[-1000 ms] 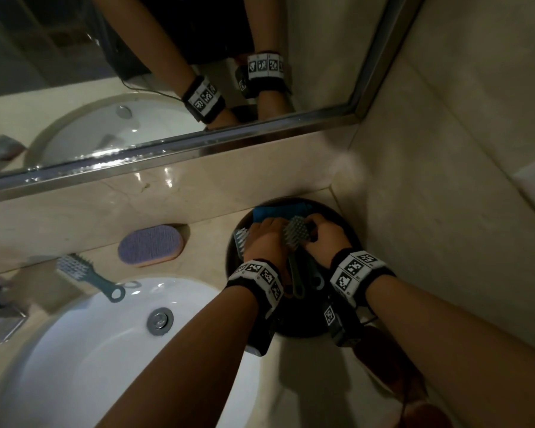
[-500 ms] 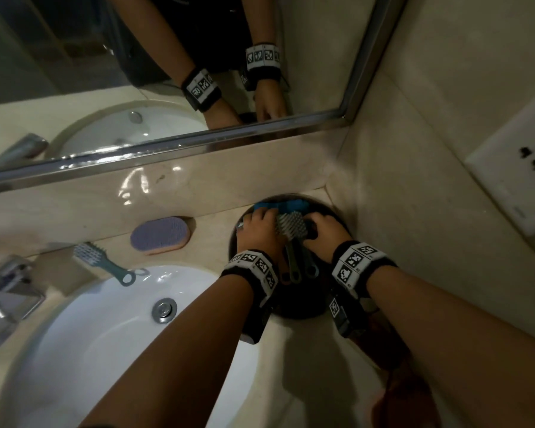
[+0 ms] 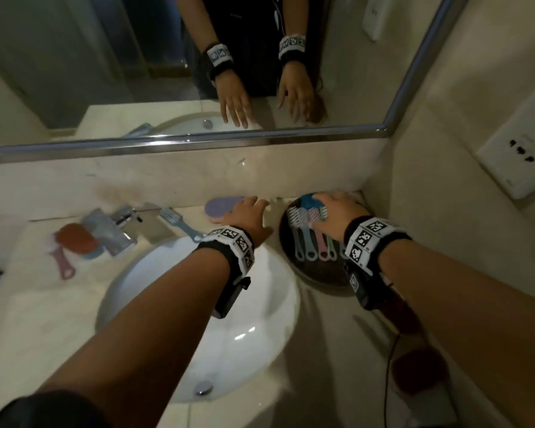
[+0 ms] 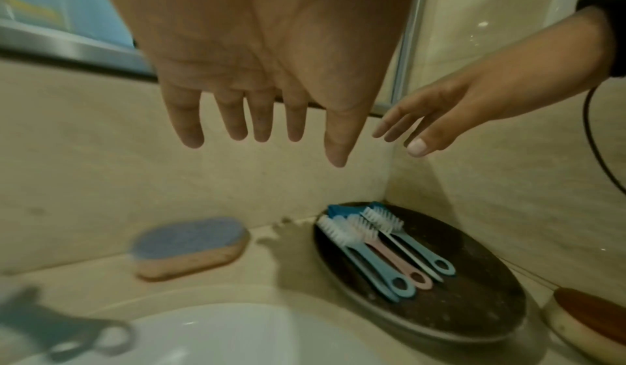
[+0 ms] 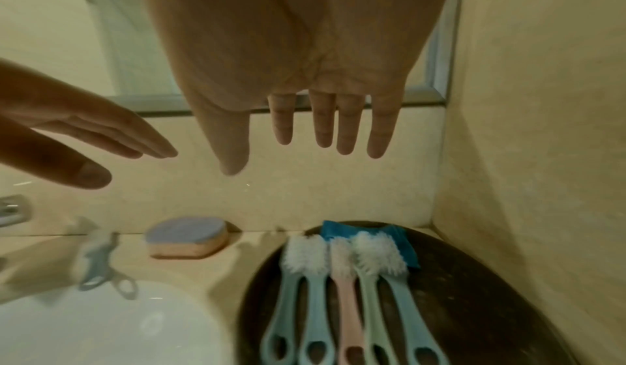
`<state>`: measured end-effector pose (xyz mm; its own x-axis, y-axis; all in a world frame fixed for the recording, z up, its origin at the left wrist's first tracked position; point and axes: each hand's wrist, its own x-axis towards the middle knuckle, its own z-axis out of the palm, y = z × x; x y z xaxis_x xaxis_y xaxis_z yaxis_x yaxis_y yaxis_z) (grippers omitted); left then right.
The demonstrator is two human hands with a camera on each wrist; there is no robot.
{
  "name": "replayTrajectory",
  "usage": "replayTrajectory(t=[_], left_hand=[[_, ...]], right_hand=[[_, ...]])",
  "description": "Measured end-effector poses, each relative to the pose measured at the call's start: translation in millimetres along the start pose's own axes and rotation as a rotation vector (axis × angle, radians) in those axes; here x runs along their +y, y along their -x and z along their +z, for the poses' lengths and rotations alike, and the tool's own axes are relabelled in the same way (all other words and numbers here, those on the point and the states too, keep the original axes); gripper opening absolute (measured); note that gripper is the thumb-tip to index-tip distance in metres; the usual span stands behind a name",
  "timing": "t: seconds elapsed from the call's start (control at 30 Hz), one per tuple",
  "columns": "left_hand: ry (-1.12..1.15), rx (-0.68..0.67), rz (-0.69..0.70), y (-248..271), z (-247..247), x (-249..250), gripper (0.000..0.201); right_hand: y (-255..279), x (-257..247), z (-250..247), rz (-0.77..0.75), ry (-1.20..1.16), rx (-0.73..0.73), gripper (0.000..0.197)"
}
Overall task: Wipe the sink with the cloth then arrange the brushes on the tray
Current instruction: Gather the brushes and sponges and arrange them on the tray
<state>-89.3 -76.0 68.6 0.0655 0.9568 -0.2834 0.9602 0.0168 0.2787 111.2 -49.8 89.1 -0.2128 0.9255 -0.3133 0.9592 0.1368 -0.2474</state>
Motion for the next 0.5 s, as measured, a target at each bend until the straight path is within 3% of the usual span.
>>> replayTrajectory(t=[0.13, 0.37, 0.5], left_hand=[[-0.002, 0.059, -0.030, 27, -12, -32, 0.059], [-0.016, 0.042, -0.105, 84, 0, -69, 0.057], [0.026, 0.137, -0.152, 119, -11, -81, 0.056]], right_hand=[[19, -32, 4, -0.033, -0.004, 0.036, 0.063], [57, -69, 27, -0.069, 0.032, 0.021, 0.062], [74, -88, 17, -0.114, 0.072, 0.013, 0.061]])
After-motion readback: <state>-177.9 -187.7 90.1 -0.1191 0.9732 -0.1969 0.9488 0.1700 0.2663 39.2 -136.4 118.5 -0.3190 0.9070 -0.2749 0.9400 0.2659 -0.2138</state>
